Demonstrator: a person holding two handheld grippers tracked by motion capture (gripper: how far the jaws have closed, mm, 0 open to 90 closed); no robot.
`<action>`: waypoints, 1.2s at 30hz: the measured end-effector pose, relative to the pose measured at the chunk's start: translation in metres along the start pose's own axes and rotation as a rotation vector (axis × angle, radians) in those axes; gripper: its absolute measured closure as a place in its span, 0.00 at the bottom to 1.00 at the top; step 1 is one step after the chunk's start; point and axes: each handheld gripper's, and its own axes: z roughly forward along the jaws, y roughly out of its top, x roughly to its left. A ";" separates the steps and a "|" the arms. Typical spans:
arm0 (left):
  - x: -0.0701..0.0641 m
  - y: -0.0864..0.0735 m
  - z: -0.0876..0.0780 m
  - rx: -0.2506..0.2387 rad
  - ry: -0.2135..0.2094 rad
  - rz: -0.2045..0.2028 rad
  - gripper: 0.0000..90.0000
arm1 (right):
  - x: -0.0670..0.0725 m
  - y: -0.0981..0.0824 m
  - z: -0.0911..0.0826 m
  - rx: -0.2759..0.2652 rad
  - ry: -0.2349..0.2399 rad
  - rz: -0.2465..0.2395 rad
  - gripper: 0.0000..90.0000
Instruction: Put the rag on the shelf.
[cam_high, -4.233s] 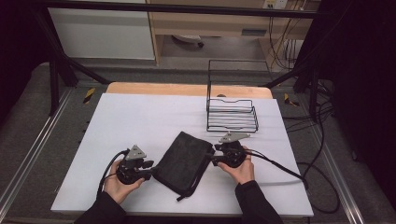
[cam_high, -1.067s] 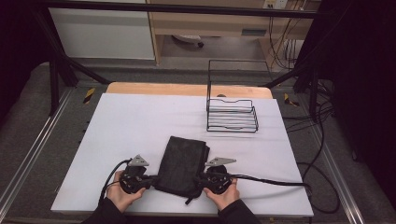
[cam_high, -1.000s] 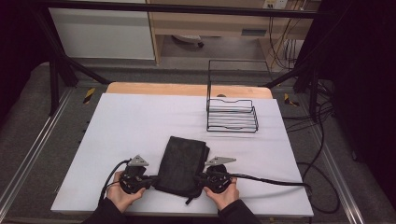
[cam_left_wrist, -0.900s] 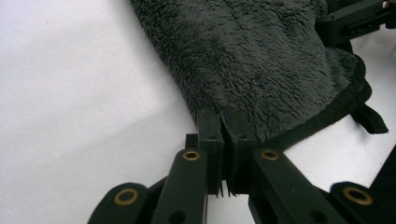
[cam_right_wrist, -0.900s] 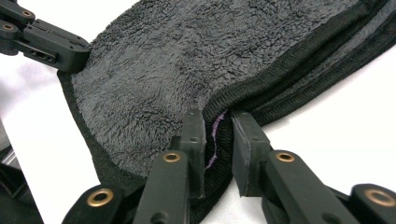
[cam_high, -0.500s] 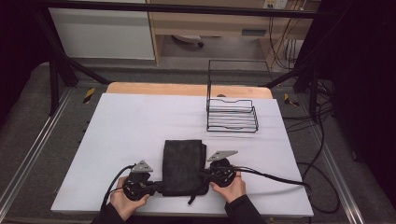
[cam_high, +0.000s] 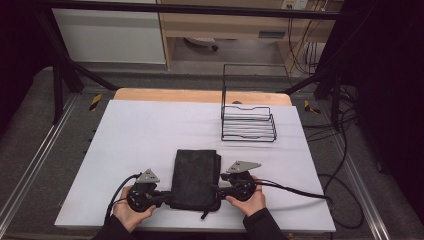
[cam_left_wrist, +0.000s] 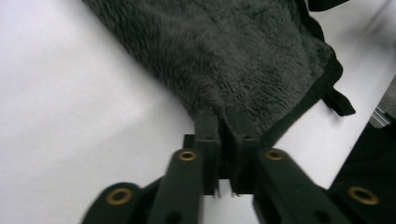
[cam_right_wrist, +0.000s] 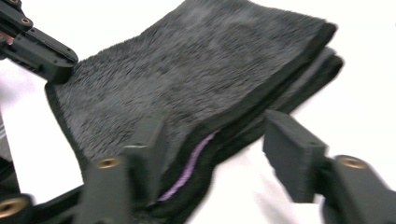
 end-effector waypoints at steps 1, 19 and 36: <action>0.001 0.001 -0.002 -0.010 0.013 0.014 0.83 | -0.003 0.000 -0.002 -0.010 -0.002 0.003 0.37; 0.038 0.036 -0.010 -0.086 0.076 0.027 0.15 | -0.032 0.000 -0.019 -0.070 -0.021 0.028 0.06; 0.058 0.085 0.018 -0.133 0.134 0.005 0.19 | -0.034 -0.001 -0.024 -0.082 -0.068 0.023 0.05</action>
